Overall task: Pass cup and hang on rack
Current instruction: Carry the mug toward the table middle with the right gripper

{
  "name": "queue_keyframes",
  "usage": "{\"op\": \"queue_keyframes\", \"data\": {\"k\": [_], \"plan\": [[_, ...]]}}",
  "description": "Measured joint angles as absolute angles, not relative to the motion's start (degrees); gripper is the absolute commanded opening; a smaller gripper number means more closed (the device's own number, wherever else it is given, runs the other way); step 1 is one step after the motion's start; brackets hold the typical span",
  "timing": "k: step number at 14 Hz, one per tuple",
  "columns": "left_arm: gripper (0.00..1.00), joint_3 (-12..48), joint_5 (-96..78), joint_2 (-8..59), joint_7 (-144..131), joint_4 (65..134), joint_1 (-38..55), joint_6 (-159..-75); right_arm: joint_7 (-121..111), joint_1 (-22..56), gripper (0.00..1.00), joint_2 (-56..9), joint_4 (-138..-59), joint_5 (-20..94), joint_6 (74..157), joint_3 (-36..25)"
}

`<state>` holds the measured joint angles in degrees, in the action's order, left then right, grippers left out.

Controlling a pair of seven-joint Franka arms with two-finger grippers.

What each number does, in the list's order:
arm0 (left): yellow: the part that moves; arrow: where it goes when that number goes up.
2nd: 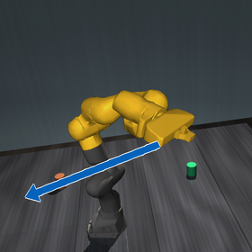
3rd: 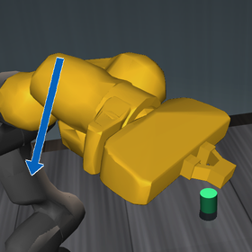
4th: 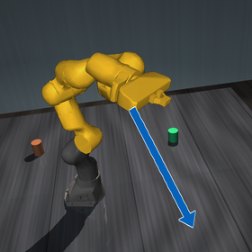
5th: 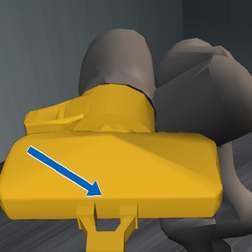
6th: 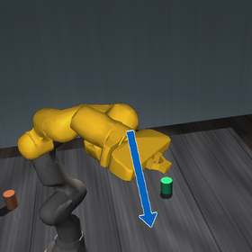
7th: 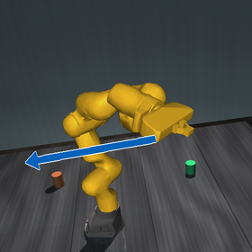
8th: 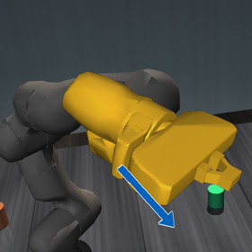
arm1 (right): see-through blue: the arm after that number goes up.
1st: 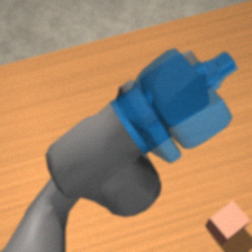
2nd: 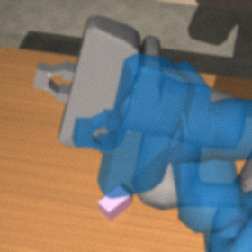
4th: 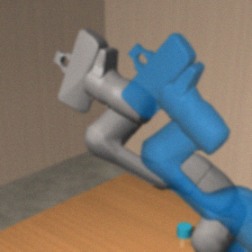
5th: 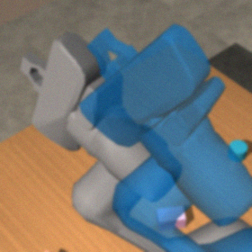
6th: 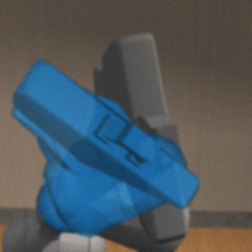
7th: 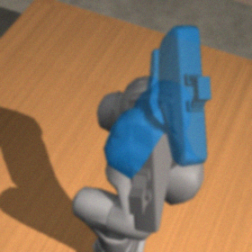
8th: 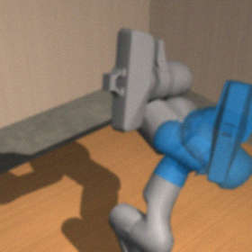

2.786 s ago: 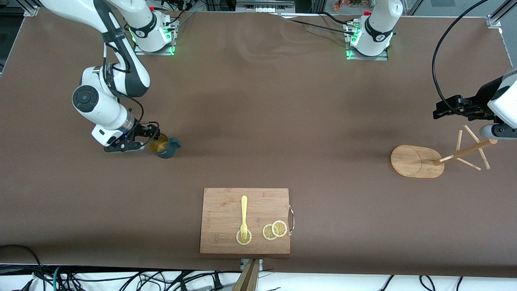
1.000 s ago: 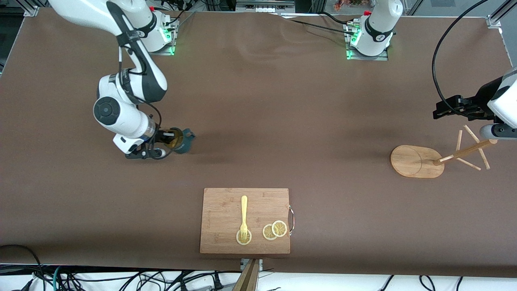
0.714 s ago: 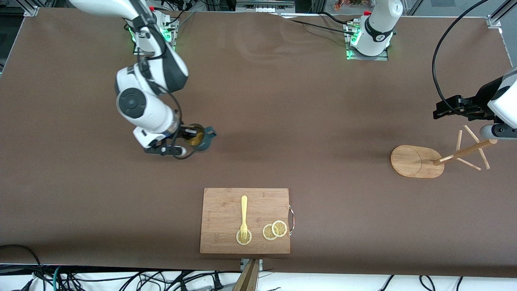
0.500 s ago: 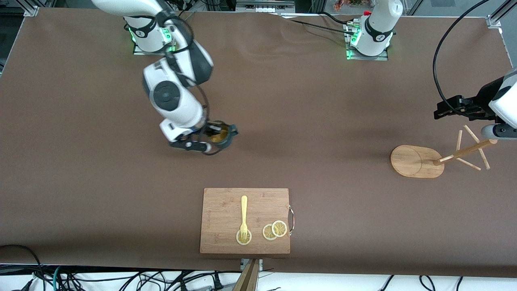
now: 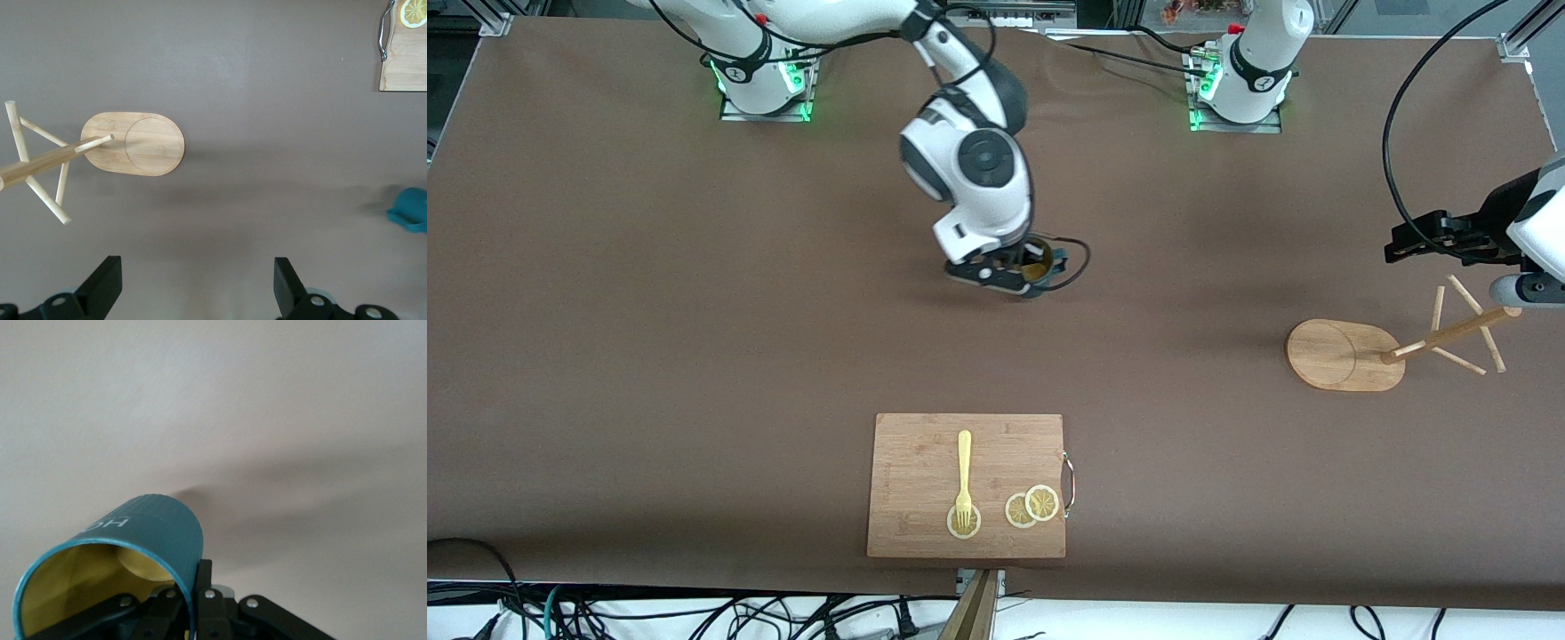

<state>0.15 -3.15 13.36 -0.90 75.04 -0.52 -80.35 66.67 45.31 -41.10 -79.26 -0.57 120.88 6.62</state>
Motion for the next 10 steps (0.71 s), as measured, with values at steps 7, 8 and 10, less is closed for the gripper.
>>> {"op": "queue_keyframes", "data": {"k": [7,8,10], "plan": [[1.00,0.16,-5.56,14.54,-0.13,75.38,-1.47,-80.21,80.02,53.40,0.00,-50.93,-68.35,-3.29,121.96,6.13],[1.00,0.14,-6.72,15.03,1.66,75.78,-1.81,-80.14,81.06,53.63,0.00,-51.27,-68.14,-3.30,122.44,6.03],[1.00,0.15,-7.60,15.83,8.40,77.01,-2.26,-80.41,82.07,53.83,0.00,-52.20,-68.09,-3.30,123.28,5.86]]}}
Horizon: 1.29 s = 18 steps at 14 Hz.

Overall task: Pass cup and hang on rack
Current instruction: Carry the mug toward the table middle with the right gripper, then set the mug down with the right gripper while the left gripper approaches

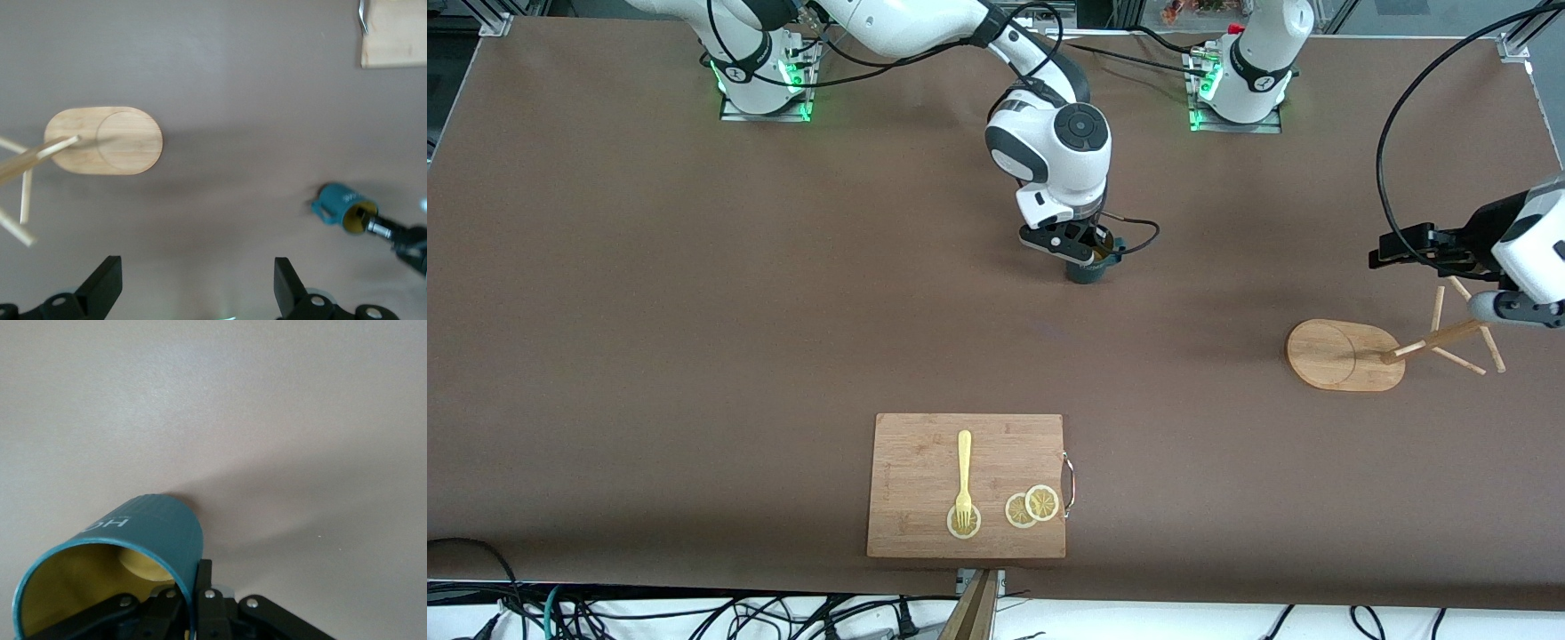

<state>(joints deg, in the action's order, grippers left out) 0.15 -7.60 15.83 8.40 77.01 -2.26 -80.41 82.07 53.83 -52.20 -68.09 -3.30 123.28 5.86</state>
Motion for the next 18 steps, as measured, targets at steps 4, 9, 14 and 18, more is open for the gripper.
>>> {"op": "queue_keyframes", "data": {"k": [4,9,14,18], "plan": [[1.00,0.13,-8.85,16.43,31.72,80.36,-3.56,-81.91,82.42,53.89,0.00,-53.15,-67.93,-3.30,124.45,5.72],[1.00,0.05,-14.61,15.88,59.48,89.24,-6.64,-85.78,83.01,53.89,0.63,-53.24,-67.92,-3.30,124.47,5.68],[1.00,-0.75,-25.91,11.88,82.14,107.31,-6.95,-97.07,83.17,53.82,0.96,-52.95,-66.74,-3.29,124.33,5.09],[1.00,-1.28,-36.82,9.04,98.29,122.79,-7.22,-107.21,83.16,51.85,1.00,-50.27,-65.49,-3.29,120.09,4.34]]}}
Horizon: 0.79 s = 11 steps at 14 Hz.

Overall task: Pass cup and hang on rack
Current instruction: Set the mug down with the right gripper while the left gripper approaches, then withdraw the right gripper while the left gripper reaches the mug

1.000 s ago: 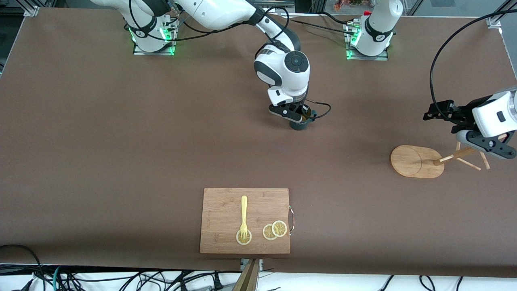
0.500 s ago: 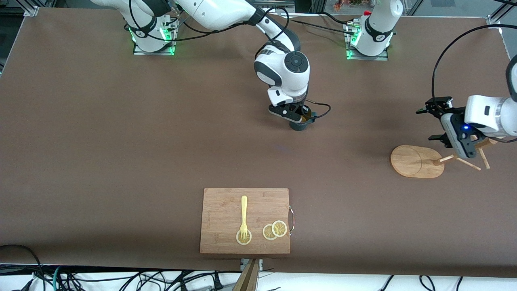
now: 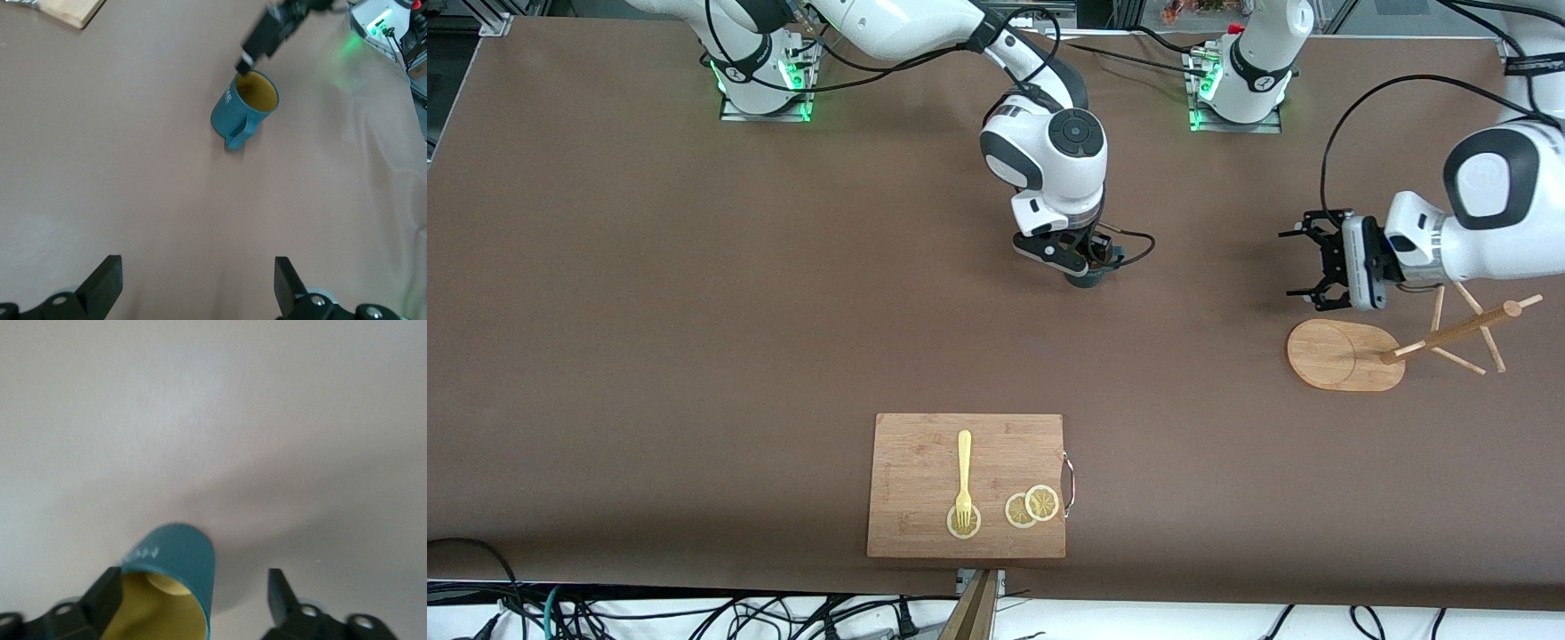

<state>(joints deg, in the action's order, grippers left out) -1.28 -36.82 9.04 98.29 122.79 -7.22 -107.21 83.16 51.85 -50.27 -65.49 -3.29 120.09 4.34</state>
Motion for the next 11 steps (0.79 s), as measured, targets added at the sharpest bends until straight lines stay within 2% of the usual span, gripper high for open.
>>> {"op": "queue_keyframes", "data": {"k": [5,8,11], "plan": [[1.00,-1.04,-50.90,6.94,110.90,135.69,-5.25,-115.92,76.29,44.75,1.00,-43.34,-64.98,-0.38,111.31,4.30],[1.00,-0.84,-56.07,7.06,116.15,138.98,-2.32,-118.30,70.81,38.80,1.00,-37.76,-64.96,1.85,102.90,4.21],[1.00,-0.58,-62.01,9.10,125.84,140.47,0.76,-120.88,63.99,35.70,1.00,-32.42,-66.91,2.07,98.97,2.73]]}}
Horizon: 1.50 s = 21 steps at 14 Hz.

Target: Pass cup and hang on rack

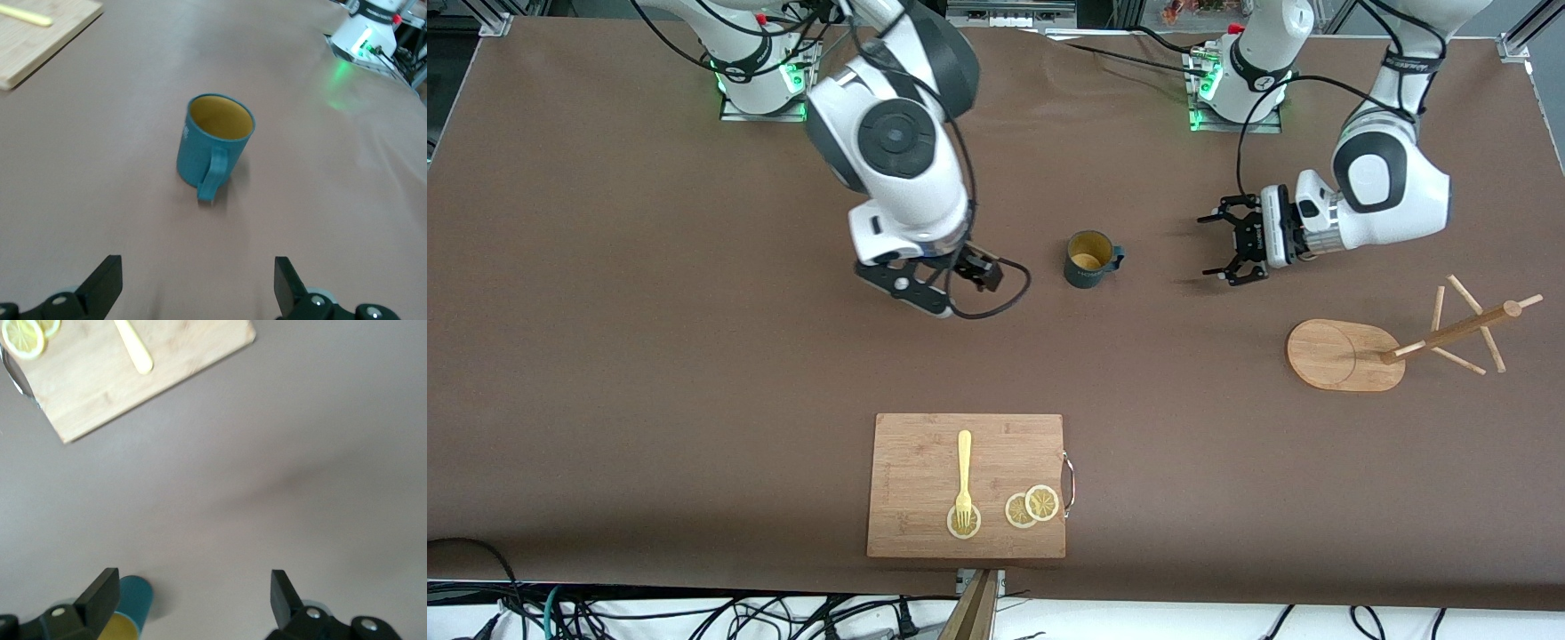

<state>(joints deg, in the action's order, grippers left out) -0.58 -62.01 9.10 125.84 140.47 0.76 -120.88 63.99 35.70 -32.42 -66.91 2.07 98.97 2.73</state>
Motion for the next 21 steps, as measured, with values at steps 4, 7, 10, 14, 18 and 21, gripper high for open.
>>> {"op": "queue_keyframes", "data": {"k": [4,7,10,14,18,21], "plan": [[1.00,2.30,-73.38,14.92,137.90,140.88,2.91,-124.81,52.48,35.65,1.00,-22.43,-74.81,2.09,95.89,-2.83],[1.00,6.68,-81.69,17.90,143.53,141.01,3.25,-128.27,37.70,35.52,1.00,-13.99,-81.96,2.13,93.52,-10.17],[1.00,9.71,-86.79,19.06,146.90,141.16,3.82,-130.32,23.85,35.28,1.00,-6.92,-88.28,2.31,92.05,-17.44],[1.00,10.10,-89.33,19.95,150.28,141.27,4.61,-131.52,15.01,33.90,1.00,-1.88,-91.96,2.30,89.58,-21.03],[1.00,10.30,-92.49,20.25,153.56,141.26,6.11,-132.67,10.21,24.06,1.00,-0.91,-92.42,2.20,88.83,-13.82],[1.00,10.53,-93.37,20.48,154.24,141.27,6.86,-132.93,9.74,13.36,1.00,-0.54,-92.62,1.63,88.76,-3.55]]}}
